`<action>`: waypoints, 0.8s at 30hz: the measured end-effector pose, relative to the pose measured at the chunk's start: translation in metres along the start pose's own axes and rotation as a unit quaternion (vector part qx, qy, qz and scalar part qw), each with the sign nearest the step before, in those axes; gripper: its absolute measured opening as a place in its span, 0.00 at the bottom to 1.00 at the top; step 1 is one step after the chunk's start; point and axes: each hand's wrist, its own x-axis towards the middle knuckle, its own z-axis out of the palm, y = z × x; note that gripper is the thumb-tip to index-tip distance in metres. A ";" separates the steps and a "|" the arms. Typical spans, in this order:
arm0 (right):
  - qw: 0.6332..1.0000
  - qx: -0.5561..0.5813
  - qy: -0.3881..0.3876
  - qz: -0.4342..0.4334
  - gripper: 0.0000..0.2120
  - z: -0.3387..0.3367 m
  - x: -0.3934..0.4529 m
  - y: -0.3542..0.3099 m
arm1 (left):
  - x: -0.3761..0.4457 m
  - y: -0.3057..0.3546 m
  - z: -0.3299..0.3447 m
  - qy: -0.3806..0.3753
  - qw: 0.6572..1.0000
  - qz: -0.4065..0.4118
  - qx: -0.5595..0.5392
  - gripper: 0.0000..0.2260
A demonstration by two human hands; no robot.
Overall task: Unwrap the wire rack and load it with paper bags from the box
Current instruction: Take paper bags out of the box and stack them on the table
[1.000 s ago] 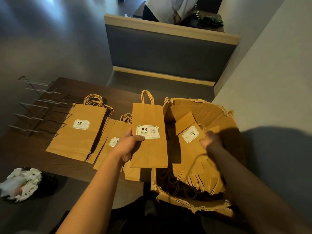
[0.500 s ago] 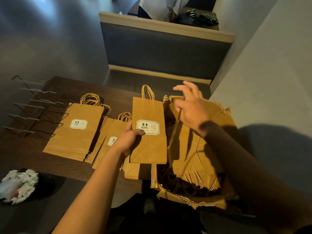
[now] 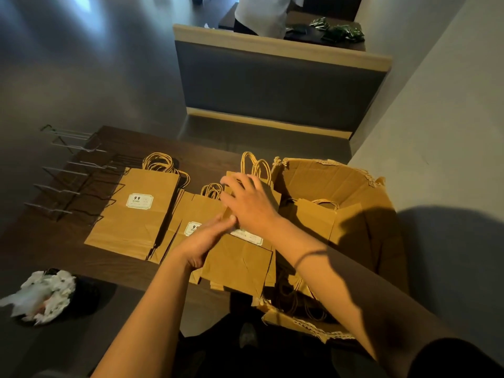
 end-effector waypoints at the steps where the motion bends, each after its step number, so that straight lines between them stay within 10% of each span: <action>1: 1.000 0.002 0.016 -0.001 0.17 0.003 -0.003 0.001 | 0.000 -0.002 0.000 -0.002 1.000 0.003 0.023 0.32; 8: 0.936 0.128 0.141 0.297 0.17 0.008 -0.016 0.018 | 0.007 -0.005 0.004 0.092 0.992 0.010 -0.080 0.16; 14: 0.661 0.620 -0.015 0.423 0.33 -0.017 -0.024 -0.003 | 0.000 0.005 -0.013 0.141 0.977 0.080 -0.141 0.14; 24: 0.686 0.559 -0.062 0.462 0.22 0.048 -0.011 -0.110 | -0.024 -0.052 -0.090 0.173 0.983 -0.059 -0.029 0.05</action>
